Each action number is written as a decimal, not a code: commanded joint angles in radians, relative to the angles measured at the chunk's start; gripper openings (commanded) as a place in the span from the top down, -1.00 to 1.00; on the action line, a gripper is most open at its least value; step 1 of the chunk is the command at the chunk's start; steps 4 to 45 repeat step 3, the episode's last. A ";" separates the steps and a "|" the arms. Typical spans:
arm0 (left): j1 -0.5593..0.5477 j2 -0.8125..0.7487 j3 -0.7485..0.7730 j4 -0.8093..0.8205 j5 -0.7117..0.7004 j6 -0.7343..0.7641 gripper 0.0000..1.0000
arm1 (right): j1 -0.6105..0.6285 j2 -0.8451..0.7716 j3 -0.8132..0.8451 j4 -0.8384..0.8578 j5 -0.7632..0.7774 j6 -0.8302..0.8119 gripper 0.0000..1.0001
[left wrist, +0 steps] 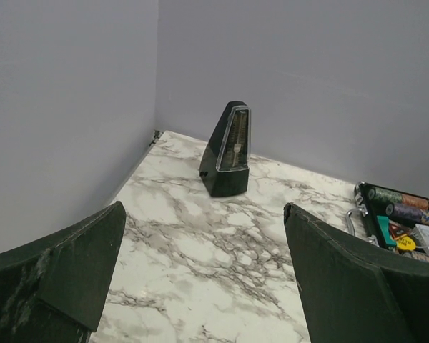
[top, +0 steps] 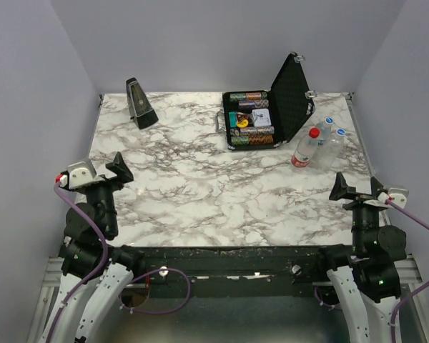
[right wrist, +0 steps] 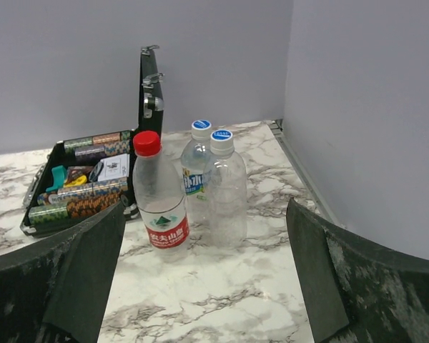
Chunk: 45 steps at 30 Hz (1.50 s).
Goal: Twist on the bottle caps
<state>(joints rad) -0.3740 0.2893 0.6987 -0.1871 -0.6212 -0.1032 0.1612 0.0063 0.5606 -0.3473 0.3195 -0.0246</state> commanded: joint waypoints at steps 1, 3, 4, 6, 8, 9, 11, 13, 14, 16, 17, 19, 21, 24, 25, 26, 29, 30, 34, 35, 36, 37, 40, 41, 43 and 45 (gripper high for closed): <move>0.000 -0.003 0.001 -0.026 -0.018 -0.027 -0.98 | -0.008 -0.195 -0.002 -0.018 -0.017 -0.011 -1.00; 0.000 -0.001 -0.001 -0.020 -0.015 -0.029 -0.98 | -0.008 -0.201 -0.001 -0.015 -0.017 -0.012 -1.00; 0.000 -0.001 -0.001 -0.020 -0.015 -0.029 -0.98 | -0.008 -0.201 -0.001 -0.015 -0.017 -0.012 -1.00; 0.000 -0.001 -0.001 -0.020 -0.015 -0.029 -0.98 | -0.008 -0.201 -0.001 -0.015 -0.017 -0.012 -1.00; 0.000 -0.001 -0.001 -0.020 -0.015 -0.029 -0.98 | -0.008 -0.201 -0.001 -0.015 -0.017 -0.012 -1.00; 0.000 -0.001 -0.001 -0.020 -0.015 -0.029 -0.98 | -0.008 -0.201 -0.001 -0.015 -0.017 -0.012 -1.00; 0.000 -0.001 -0.001 -0.020 -0.015 -0.029 -0.98 | -0.008 -0.201 -0.001 -0.015 -0.017 -0.012 -1.00; 0.000 -0.001 -0.001 -0.020 -0.015 -0.029 -0.98 | -0.008 -0.201 -0.001 -0.015 -0.017 -0.012 -1.00; 0.000 -0.001 -0.001 -0.020 -0.015 -0.029 -0.98 | -0.008 -0.201 -0.001 -0.015 -0.017 -0.012 -1.00; 0.000 -0.001 -0.001 -0.020 -0.015 -0.029 -0.98 | -0.008 -0.201 -0.001 -0.015 -0.017 -0.012 -1.00; 0.000 -0.001 -0.001 -0.020 -0.015 -0.029 -0.98 | -0.008 -0.201 -0.001 -0.015 -0.017 -0.012 -1.00; 0.000 -0.001 -0.001 -0.020 -0.015 -0.029 -0.98 | -0.008 -0.201 -0.001 -0.015 -0.017 -0.012 -1.00; 0.000 -0.001 -0.001 -0.020 -0.015 -0.029 -0.98 | -0.008 -0.201 -0.001 -0.015 -0.017 -0.012 -1.00; 0.000 -0.001 -0.001 -0.020 -0.015 -0.029 -0.98 | -0.008 -0.201 -0.001 -0.015 -0.017 -0.012 -1.00; 0.000 -0.001 -0.001 -0.020 -0.015 -0.029 -0.98 | -0.008 -0.201 -0.001 -0.015 -0.017 -0.012 -1.00; 0.000 -0.001 -0.001 -0.020 -0.015 -0.029 -0.98 | -0.008 -0.201 -0.001 -0.015 -0.017 -0.012 -1.00; 0.000 -0.001 -0.001 -0.020 -0.015 -0.029 -0.98 | -0.008 -0.201 -0.001 -0.015 -0.017 -0.012 -1.00; 0.000 -0.001 -0.001 -0.020 -0.015 -0.029 -0.98 | -0.008 -0.201 -0.001 -0.015 -0.017 -0.012 -1.00; 0.000 -0.001 -0.001 -0.020 -0.015 -0.029 -0.98 | -0.008 -0.201 -0.001 -0.015 -0.017 -0.012 -1.00; 0.000 -0.001 -0.001 -0.020 -0.015 -0.029 -0.98 | -0.008 -0.201 -0.001 -0.015 -0.017 -0.012 -1.00; 0.000 -0.001 -0.001 -0.020 -0.015 -0.029 -0.98 | -0.008 -0.201 -0.001 -0.015 -0.017 -0.012 -1.00; 0.000 -0.001 -0.001 -0.020 -0.015 -0.029 -0.98 | -0.008 -0.201 -0.001 -0.015 -0.017 -0.012 -1.00; 0.000 -0.001 -0.001 -0.020 -0.015 -0.029 -0.98 | -0.008 -0.201 -0.001 -0.015 -0.017 -0.012 -1.00; 0.000 -0.001 -0.001 -0.020 -0.015 -0.029 -0.98 | -0.008 -0.201 -0.001 -0.015 -0.017 -0.012 -1.00; 0.000 -0.001 -0.001 -0.020 -0.015 -0.029 -0.98 | -0.008 -0.201 -0.001 -0.015 -0.017 -0.012 -1.00; 0.000 -0.001 -0.001 -0.020 -0.015 -0.029 -0.98 | -0.008 -0.201 -0.001 -0.015 -0.017 -0.012 -1.00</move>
